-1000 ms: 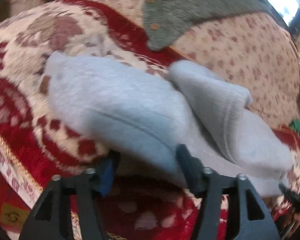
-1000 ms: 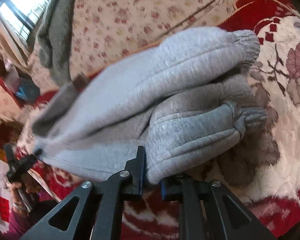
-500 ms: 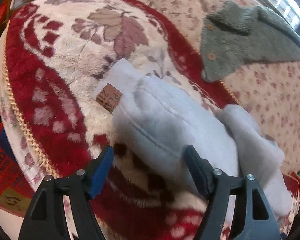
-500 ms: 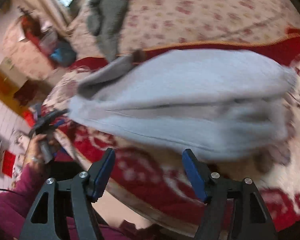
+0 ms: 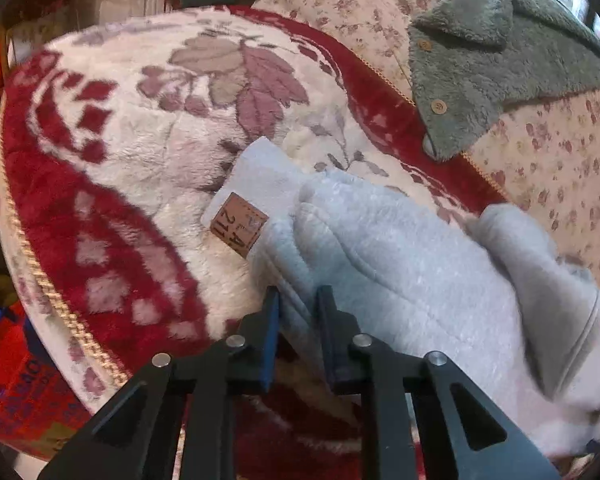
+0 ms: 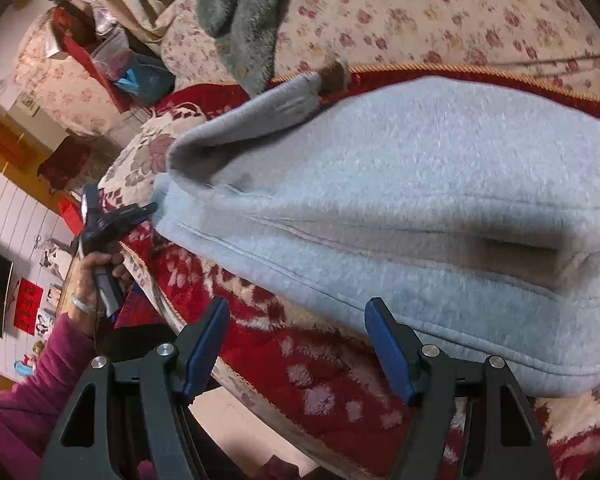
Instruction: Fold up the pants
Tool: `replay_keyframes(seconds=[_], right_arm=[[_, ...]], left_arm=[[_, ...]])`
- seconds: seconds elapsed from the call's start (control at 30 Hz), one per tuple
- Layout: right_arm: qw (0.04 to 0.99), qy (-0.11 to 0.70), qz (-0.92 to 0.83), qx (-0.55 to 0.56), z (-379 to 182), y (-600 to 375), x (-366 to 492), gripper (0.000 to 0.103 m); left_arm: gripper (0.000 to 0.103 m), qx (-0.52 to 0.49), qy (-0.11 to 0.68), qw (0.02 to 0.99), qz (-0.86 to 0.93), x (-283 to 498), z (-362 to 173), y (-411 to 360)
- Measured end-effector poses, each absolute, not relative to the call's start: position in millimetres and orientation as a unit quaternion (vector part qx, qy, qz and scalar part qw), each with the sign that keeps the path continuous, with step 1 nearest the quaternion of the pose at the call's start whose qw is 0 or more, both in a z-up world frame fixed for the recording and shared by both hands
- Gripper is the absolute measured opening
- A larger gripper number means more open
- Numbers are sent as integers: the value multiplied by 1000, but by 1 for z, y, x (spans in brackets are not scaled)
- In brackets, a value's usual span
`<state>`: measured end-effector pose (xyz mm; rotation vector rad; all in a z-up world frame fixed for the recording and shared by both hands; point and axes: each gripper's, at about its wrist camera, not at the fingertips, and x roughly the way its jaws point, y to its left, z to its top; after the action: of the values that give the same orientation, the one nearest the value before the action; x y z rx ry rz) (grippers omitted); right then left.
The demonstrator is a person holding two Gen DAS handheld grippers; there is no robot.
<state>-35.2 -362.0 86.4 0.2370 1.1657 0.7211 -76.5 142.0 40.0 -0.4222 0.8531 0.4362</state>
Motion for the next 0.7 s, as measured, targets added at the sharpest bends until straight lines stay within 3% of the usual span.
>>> replay_keyframes(seconds=[0.1,0.13,0.23,0.27,0.7], right_arm=[[770,537,329,102,85,-363,-36,75],[771,535,330,102,86,-363,-36,75],[776,529,326,109,90,-369,-34,75],[780,525,322,111,92,-371,-34,77],[798,516,265,162,92,-420,-25,87]], left_arm=[[21,-188,412,867,210,-79,35,137],[27,-189,417,864,211,-78,33,136],[72,-204,416,863,203,-82,38,136],[75,-204,409,866,202,-84,42,134],[82,-53,362,917,156,-78,105,27]])
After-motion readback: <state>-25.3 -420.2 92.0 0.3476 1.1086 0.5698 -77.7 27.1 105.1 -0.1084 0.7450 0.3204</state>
